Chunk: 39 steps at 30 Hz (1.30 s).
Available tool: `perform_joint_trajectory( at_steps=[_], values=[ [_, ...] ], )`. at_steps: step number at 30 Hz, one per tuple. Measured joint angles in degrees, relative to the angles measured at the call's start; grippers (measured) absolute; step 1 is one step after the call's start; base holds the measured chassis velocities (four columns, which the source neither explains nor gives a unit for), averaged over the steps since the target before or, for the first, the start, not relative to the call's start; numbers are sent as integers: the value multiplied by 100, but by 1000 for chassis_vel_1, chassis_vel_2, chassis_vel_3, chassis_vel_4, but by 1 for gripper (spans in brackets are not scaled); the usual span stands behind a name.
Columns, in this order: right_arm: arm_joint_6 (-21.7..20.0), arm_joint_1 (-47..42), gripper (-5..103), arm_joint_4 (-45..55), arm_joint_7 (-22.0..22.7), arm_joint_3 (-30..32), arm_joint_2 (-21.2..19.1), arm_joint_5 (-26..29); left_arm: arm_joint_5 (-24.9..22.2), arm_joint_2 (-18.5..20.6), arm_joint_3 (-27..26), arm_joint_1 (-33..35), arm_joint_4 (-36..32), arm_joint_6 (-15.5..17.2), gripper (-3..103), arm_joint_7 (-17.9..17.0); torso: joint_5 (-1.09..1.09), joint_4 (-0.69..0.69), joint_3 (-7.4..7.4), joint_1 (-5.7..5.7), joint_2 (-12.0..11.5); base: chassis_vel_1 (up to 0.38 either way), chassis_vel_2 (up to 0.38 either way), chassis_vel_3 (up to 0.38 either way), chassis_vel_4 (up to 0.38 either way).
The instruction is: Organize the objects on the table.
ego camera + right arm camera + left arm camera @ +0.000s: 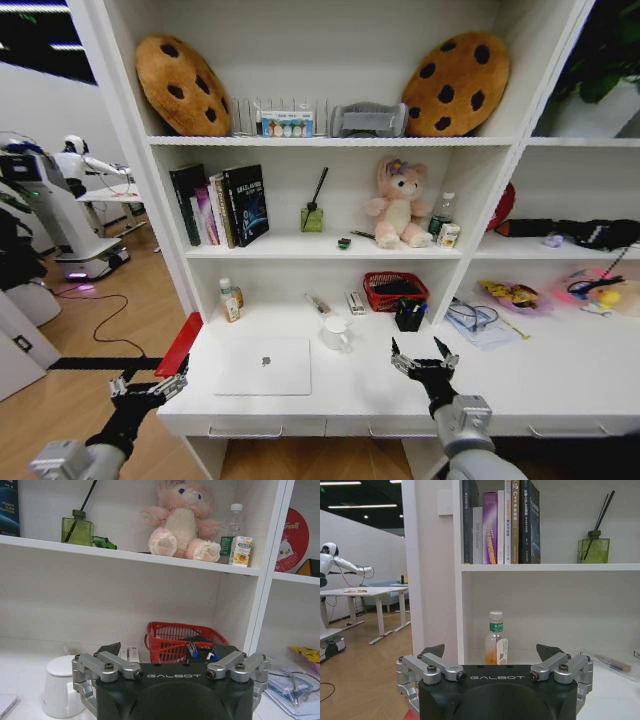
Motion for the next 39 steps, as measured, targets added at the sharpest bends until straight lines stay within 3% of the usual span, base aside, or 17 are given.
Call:
perform_joint_trajectory(
  at_steps=[39],
  values=[
    [-12,16,100,-109,-37,-42,-3,-37,0,0,0,0,0,0,100,0,-1,0,0,-2,0,114,-124,-123,121]
  ],
)
